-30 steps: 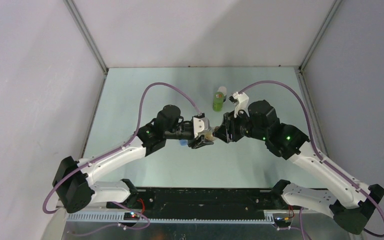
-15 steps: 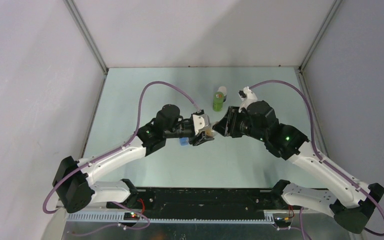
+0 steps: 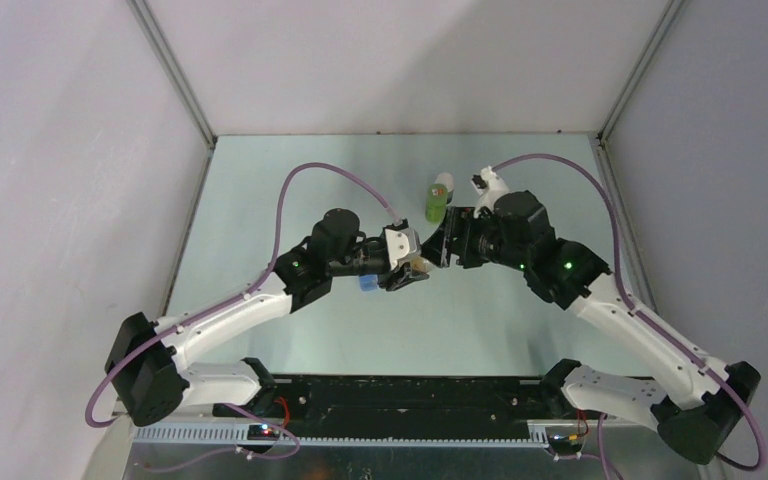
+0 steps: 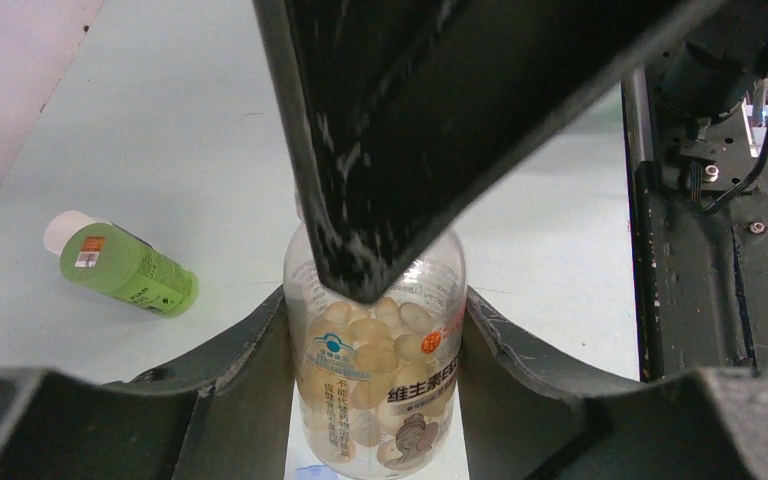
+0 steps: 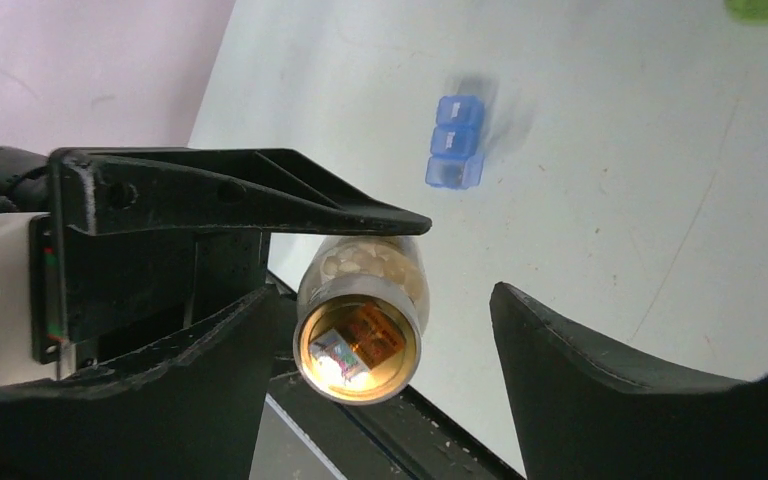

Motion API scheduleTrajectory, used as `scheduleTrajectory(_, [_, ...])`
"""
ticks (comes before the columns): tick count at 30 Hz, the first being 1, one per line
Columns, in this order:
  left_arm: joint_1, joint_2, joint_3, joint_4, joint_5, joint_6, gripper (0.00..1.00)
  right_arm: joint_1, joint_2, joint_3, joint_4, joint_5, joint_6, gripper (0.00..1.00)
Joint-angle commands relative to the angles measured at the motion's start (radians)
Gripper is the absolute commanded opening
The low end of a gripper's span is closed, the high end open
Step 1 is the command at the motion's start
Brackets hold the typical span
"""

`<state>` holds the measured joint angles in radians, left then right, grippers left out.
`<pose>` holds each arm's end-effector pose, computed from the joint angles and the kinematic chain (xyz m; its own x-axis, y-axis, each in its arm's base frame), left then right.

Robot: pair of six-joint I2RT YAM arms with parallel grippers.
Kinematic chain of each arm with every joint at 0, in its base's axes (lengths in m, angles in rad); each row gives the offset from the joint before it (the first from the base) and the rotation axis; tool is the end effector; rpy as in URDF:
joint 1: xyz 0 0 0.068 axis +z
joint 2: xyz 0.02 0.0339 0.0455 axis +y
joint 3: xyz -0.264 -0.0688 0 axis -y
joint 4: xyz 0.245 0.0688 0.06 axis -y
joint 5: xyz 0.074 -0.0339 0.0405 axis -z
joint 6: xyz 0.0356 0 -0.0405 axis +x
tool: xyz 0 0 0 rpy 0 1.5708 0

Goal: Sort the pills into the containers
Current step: Place the pill bottle at the center of the board.

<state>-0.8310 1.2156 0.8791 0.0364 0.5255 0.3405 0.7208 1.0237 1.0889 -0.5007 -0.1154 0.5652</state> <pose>0.1751 -0.2184 0.3058 0.1334 0.2824 -0.9500 0.9733 0.1431 0.1793 0.1644 0.1499 0.3687 -0.6608 0.1277 -0.7396 -0.4501 0.7212 0.5266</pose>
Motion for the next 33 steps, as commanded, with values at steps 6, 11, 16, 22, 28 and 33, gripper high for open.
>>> scheduleTrajectory(6, [-0.005,-0.033,0.001,0.072,0.004,-0.016,0.09,0.048,0.1,0.018,0.079,-0.084,-0.025,0.72])
scheduleTrajectory(11, [-0.004,-0.05,-0.019,0.101,-0.003,-0.026,0.27,0.052,0.122,0.019,0.08,-0.05,-0.008,0.46])
scheduleTrajectory(16, [-0.004,-0.088,-0.08,0.179,-0.056,-0.04,0.96,0.028,0.092,0.018,0.033,0.076,-0.014,0.33])
scheduleTrajectory(22, [-0.004,-0.149,-0.163,0.318,-0.263,-0.099,0.99,-0.084,0.088,-0.008,-0.073,0.219,-0.061,0.33])
scheduleTrajectory(28, [0.002,-0.251,-0.315,0.606,-0.679,-0.216,0.99,-0.19,0.165,-0.116,-0.077,0.303,-0.099,0.33])
scheduleTrajectory(33, [0.018,-0.284,-0.322,0.594,-0.908,-0.323,0.99,-0.233,0.262,-0.179,-0.027,0.342,-0.103,0.33])
